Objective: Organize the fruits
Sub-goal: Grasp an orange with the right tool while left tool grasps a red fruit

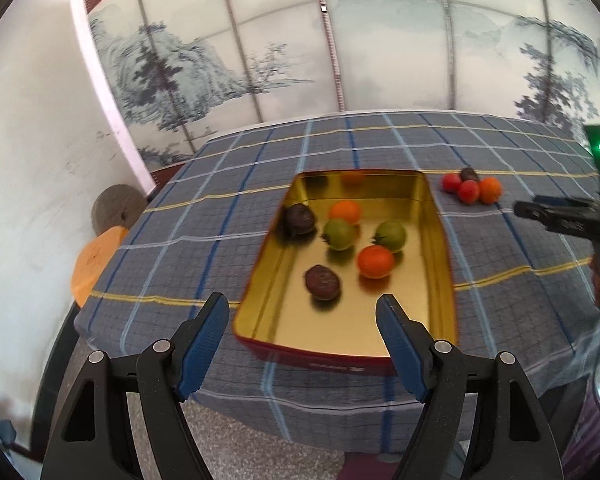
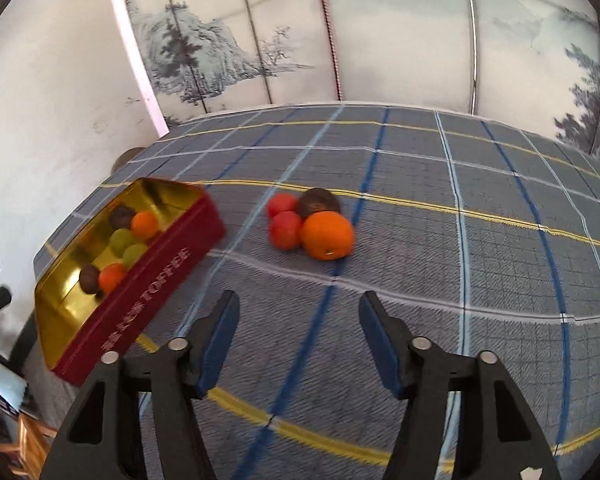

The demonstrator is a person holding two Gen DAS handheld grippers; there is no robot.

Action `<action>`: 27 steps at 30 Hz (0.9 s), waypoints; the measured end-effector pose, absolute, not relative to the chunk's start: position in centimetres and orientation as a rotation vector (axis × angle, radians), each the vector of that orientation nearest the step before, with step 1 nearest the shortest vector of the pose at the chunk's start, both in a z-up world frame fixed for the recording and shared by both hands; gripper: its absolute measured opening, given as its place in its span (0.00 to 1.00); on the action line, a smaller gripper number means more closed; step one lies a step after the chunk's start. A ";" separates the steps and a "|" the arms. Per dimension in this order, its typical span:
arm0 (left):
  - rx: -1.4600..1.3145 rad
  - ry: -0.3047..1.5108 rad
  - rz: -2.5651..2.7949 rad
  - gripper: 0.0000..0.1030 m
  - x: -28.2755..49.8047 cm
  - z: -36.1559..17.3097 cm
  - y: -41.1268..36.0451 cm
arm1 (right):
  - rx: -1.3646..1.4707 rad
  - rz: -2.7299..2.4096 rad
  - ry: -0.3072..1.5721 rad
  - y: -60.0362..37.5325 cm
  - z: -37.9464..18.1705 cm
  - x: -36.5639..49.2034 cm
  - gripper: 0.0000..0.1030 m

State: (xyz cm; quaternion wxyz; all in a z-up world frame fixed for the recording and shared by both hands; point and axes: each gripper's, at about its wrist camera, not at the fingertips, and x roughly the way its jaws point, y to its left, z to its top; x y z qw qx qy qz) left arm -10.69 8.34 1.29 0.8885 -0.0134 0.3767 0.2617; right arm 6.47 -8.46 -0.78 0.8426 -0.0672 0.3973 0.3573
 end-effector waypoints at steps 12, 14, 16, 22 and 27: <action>0.014 0.804 0.447 0.74 -7.3 2.0 5.8 | -0.297 0.762 0.861 -4.9 -2.6 12.0 0.51; 0.017 0.804 0.421 0.74 -6.2 2.4 5.4 | -0.299 0.787 0.872 -4.5 -3.1 12.9 0.49; 0.011 0.804 0.383 0.74 -4.9 2.9 5.0 | -0.297 0.815 0.889 -4.2 -3.6 13.6 0.35; -0.053 0.815 0.154 0.74 0.3 4.7 3.1 | -0.275 0.747 0.842 -8.6 -2.1 12.8 0.34; -0.062 0.854 0.063 0.74 6.7 3.8 1.5 | -0.231 0.538 0.823 -17.7 -1.7 13.6 0.34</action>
